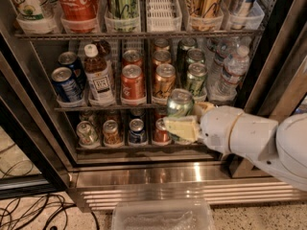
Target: Pick green can from middle shelf of fridge
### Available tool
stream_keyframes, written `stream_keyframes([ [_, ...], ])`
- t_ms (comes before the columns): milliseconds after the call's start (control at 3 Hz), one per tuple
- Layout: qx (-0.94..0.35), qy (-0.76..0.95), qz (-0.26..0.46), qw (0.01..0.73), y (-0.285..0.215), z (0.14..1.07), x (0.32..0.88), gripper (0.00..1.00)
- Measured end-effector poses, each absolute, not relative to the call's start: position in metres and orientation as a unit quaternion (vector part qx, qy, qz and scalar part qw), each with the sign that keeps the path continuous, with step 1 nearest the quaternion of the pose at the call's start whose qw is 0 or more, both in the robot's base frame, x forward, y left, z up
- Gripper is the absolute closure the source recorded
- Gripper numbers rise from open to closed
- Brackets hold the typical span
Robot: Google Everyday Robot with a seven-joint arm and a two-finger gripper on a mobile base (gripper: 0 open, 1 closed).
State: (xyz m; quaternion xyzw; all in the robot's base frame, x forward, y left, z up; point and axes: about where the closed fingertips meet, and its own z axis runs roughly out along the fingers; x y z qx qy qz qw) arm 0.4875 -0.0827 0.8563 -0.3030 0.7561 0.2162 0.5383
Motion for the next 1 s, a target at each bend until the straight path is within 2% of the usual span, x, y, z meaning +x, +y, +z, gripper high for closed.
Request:
stream_keyframes([
  [667, -0.388, 0.732, 0.281, 0.485, 0.005, 0.834, 0.427, 1.00],
  [1000, -0.389, 0.731, 0.282, 0.484, 0.007, 0.834, 0.426, 1.00],
])
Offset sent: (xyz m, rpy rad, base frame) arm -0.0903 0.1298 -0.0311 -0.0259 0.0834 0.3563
